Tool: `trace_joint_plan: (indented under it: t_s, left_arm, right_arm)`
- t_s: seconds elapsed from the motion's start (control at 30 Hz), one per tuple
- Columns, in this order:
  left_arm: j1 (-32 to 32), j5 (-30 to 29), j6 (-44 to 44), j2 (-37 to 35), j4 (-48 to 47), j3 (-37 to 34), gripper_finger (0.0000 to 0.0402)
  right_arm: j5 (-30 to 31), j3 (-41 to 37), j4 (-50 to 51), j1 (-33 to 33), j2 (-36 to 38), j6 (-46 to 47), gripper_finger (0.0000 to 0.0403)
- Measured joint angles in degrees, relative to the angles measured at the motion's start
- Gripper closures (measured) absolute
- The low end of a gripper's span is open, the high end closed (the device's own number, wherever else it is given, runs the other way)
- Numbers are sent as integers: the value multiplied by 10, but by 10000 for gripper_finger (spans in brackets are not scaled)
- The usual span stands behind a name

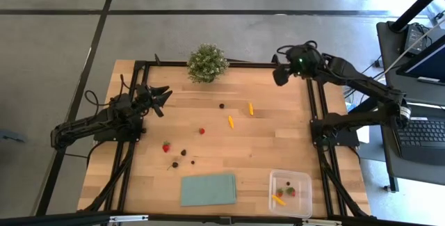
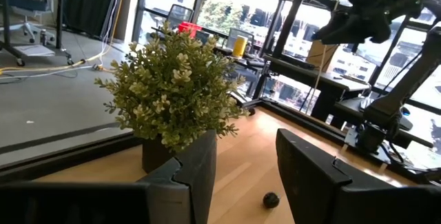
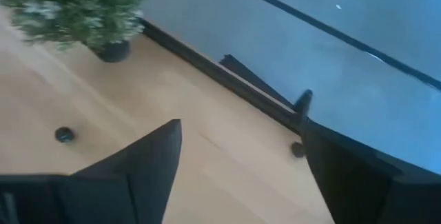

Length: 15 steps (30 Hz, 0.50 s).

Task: Pick and placing Produce into tupperware
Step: Put the blackberry into the transparent bin

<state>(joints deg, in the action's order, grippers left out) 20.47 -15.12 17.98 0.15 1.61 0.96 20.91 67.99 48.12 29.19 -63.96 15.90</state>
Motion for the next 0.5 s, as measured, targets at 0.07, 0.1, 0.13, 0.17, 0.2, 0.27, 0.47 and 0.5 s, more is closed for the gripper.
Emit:
trace_joint_plan:
  t_s: [0.07,0.1,0.13,0.17,0.2,0.27,0.47,0.5]
  left_arm:
    - [0,0,0,0,0,0,259]
    - [0,0,0,0,0,0,259]
    - [0,0,0,0,0,0,259]
    - [0,0,-1,0,0,0,259]
    - [0,0,-3,0,0,0,259]
    - [0,0,-3,0,0,0,259]
    - [0,0,-5,0,0,0,259]
    - [0,0,-5,0,0,0,259]
  right_arm:
    - [0,0,0,10,0,7,94]
    - [0,0,2,11,0,25,93]
    - [0,-2,1,11,0,42,92]
    - [0,-8,-8,11,0,51,92]
    - [0,-13,-19,11,0,56,92]
    - [-2,-26,-46,19,-4,63,92]
    - [-42,-29,-36,66,-60,81,92]
    - [-58,-29,-37,76,-72,80,92]
